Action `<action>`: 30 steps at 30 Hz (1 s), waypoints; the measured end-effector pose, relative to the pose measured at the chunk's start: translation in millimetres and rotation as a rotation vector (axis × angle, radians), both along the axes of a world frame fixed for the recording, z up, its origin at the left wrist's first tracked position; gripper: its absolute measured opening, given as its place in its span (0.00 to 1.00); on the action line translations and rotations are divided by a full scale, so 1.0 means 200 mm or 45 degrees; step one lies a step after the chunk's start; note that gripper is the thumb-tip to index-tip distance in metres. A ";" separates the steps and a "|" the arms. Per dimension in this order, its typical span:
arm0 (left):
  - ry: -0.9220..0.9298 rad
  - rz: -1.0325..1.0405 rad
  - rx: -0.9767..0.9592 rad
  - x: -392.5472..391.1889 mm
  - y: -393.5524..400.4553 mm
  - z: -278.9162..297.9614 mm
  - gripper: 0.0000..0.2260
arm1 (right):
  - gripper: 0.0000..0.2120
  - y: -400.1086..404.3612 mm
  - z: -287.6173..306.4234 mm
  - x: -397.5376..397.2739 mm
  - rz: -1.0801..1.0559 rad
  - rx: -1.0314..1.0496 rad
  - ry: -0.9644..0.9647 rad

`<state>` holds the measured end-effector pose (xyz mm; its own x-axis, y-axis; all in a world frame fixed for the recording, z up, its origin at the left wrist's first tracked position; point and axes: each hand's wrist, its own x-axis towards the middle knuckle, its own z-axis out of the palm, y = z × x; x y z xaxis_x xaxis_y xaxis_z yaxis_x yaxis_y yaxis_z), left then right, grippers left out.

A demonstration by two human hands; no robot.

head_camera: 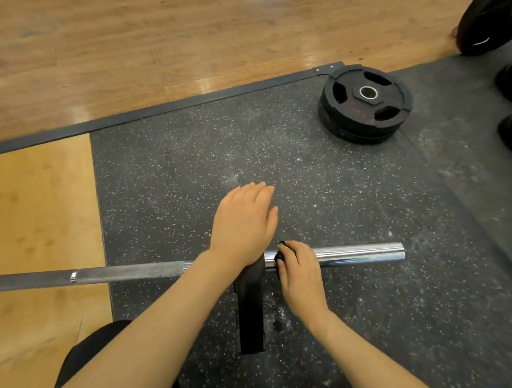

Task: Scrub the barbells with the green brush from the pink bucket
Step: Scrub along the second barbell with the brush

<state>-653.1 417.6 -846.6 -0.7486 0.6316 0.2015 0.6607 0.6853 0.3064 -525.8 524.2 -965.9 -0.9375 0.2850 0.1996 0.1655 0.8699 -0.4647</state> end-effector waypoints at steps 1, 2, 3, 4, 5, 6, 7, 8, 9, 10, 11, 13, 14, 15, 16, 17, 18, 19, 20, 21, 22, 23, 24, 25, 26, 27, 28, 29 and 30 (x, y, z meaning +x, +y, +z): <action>-0.028 0.005 0.017 0.02 -0.01 -0.01 0.19 | 0.17 0.00 0.00 0.01 -0.001 0.017 0.004; -0.040 0.017 0.030 0.05 -0.02 -0.02 0.19 | 0.17 0.00 -0.01 0.02 -0.001 0.035 0.007; -0.036 0.029 0.038 0.07 -0.03 -0.02 0.18 | 0.17 0.00 -0.01 0.03 0.002 0.057 0.006; -0.030 0.038 0.043 0.09 -0.05 -0.02 0.18 | 0.17 -0.01 0.00 0.04 0.010 0.078 -0.004; -0.030 0.042 0.050 0.11 -0.06 -0.03 0.17 | 0.17 -0.01 0.00 0.04 0.024 0.094 -0.018; -0.032 0.043 0.061 0.12 -0.06 -0.03 0.16 | 0.16 -0.02 0.00 0.04 0.042 0.094 -0.034; -0.030 0.038 0.070 0.13 -0.07 -0.04 0.16 | 0.16 -0.03 0.00 0.03 0.063 0.076 -0.048; -0.022 0.032 0.077 0.15 -0.07 -0.04 0.15 | 0.15 -0.04 0.01 0.03 0.092 0.044 -0.059; -0.013 0.027 0.085 0.16 -0.07 -0.04 0.15 | 0.14 -0.06 0.01 0.02 0.130 0.009 -0.064; -0.006 0.023 0.090 0.18 -0.07 -0.04 0.15 | 0.14 -0.08 0.02 0.00 0.172 -0.023 -0.066; -0.002 0.019 0.090 0.19 -0.08 -0.04 0.15 | 0.13 -0.10 0.02 0.00 0.209 -0.039 -0.066; 0.001 0.008 0.083 0.22 -0.08 -0.04 0.16 | 0.15 -0.13 0.02 0.00 0.238 -0.041 -0.076; 0.004 0.001 0.082 0.23 -0.09 -0.04 0.16 | 0.15 -0.13 0.02 0.00 0.245 -0.041 -0.085; 0.011 -0.008 0.080 0.23 -0.10 -0.04 0.16 | 0.16 -0.12 0.02 0.01 0.256 -0.025 -0.090; 0.017 -0.017 0.078 0.24 -0.10 -0.04 0.16 | 0.17 -0.11 0.02 0.03 0.266 0.007 -0.103; 0.021 -0.026 0.076 0.24 -0.11 -0.04 0.16 | 0.17 -0.08 0.02 0.04 0.266 0.052 -0.115; 0.021 -0.035 0.074 0.24 -0.11 -0.04 0.15 | 0.17 -0.05 0.02 0.04 0.251 0.097 -0.123; 0.018 -0.043 0.067 0.24 -0.12 -0.05 0.15 | 0.16 -0.02 0.02 0.05 0.218 0.134 -0.125; 0.013 -0.048 0.059 0.24 -0.12 -0.05 0.14 | 0.16 0.01 0.02 0.06 0.175 0.158 -0.133; 0.012 -0.049 0.052 0.24 -0.12 -0.05 0.14 | 0.16 0.03 0.02 0.06 0.133 0.168 -0.145; 0.017 -0.047 0.049 0.24 -0.12 -0.06 0.14 | 0.15 0.04 0.03 0.07 0.099 0.166 -0.158; 0.023 -0.045 0.050 0.24 -0.11 -0.06 0.15 | 0.15 0.05 0.04 0.06 0.075 0.153 -0.171; 0.026 -0.042 0.051 0.24 -0.11 -0.06 0.15 | 0.15 0.04 0.04 0.05 0.062 0.137 -0.176; 0.026 -0.038 0.054 0.24 -0.11 -0.05 0.15 | 0.15 0.02 0.05 0.04 0.064 0.116 -0.173; 0.027 -0.031 0.058 0.24 -0.11 -0.05 0.15 | 0.14 -0.01 0.05 0.03 0.091 0.082 -0.166; 0.030 -0.024 0.059 0.24 -0.11 -0.05 0.16 | 0.14 -0.05 0.05 0.01 0.147 0.038 -0.163; 0.032 -0.016 0.058 0.25 -0.11 -0.05 0.16 | 0.14 -0.09 0.06 0.00 0.211 0.009 -0.156; 0.029 -0.011 0.054 0.25 -0.11 -0.04 0.16 | 0.15 -0.11 0.05 -0.01 0.258 -0.001 -0.141; 0.029 -0.008 0.053 0.25 -0.11 -0.04 0.16 | 0.16 -0.13 0.05 -0.01 0.281 -0.005 -0.118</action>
<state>-603.0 395.9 -854.5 -0.7397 0.6269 0.2446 0.6719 0.6680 0.3199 -526.9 498.3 -955.8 -0.9914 0.0719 0.1093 0.0136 0.8878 -0.4601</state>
